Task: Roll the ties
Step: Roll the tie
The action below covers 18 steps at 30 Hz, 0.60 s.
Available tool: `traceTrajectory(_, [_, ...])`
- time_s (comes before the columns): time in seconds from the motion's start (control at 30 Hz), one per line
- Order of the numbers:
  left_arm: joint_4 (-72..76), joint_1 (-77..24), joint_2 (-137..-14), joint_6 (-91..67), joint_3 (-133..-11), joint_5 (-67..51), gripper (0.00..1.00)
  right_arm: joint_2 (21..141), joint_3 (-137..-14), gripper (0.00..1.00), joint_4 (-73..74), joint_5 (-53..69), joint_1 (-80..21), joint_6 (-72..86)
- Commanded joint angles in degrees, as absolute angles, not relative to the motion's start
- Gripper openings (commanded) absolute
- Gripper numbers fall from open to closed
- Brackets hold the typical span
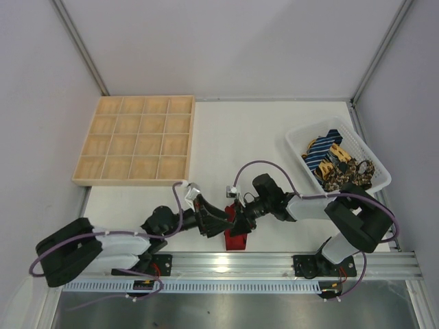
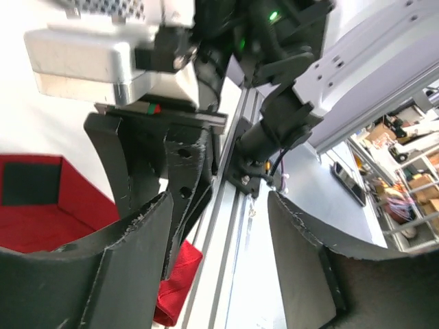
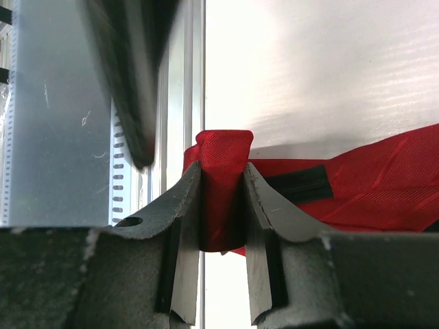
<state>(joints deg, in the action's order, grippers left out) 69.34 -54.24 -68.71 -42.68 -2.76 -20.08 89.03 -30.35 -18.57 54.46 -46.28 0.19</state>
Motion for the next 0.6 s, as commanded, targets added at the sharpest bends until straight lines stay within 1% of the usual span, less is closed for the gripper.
traceTrajectory(0.0, [55.0,-54.5,-58.9,-38.1,10.5,-17.9,0.64,85.7,-31.6,0.00,-20.6,54.9,-46.3,-1.1])
traceTrajectory(0.03, [52.2,-54.5,-54.1,-37.6,10.2,-17.6,0.65,85.3,-31.4,0.00,-20.7,54.8,-46.3,-1.0])
traceTrajectory(0.13, [45.4,-54.4,-46.6,-36.6,9.8,-16.7,0.66,83.3,-31.1,0.00,-20.8,54.8,-45.8,-1.1])
traceTrajectory(0.2, [44.4,-54.4,-45.5,-36.9,10.5,-16.3,0.68,82.7,-31.0,0.00,-20.9,54.8,-45.5,-1.1])
traceTrajectory(0.33, [48.6,-54.4,-50.4,-37.1,10.2,-18.3,0.68,82.7,-31.1,0.00,-20.8,55.3,-45.4,-1.1])
traceTrajectory(0.4, [53.1,-54.4,-55.3,-37.4,10.3,-19.4,0.68,82.4,-30.9,0.00,-20.7,55.2,-45.4,-1.1])
traceTrajectory(0.47, [56.8,-54.4,-59.7,-38.0,10.1,-20.3,0.66,81.9,-30.5,0.00,-20.7,54.9,-45.5,-0.8])
traceTrajectory(0.57, [60.5,-54.4,-62.9,-38.5,10.9,-21.2,0.62,81.1,-30.3,0.00,-20.1,54.7,-45.5,-0.9])
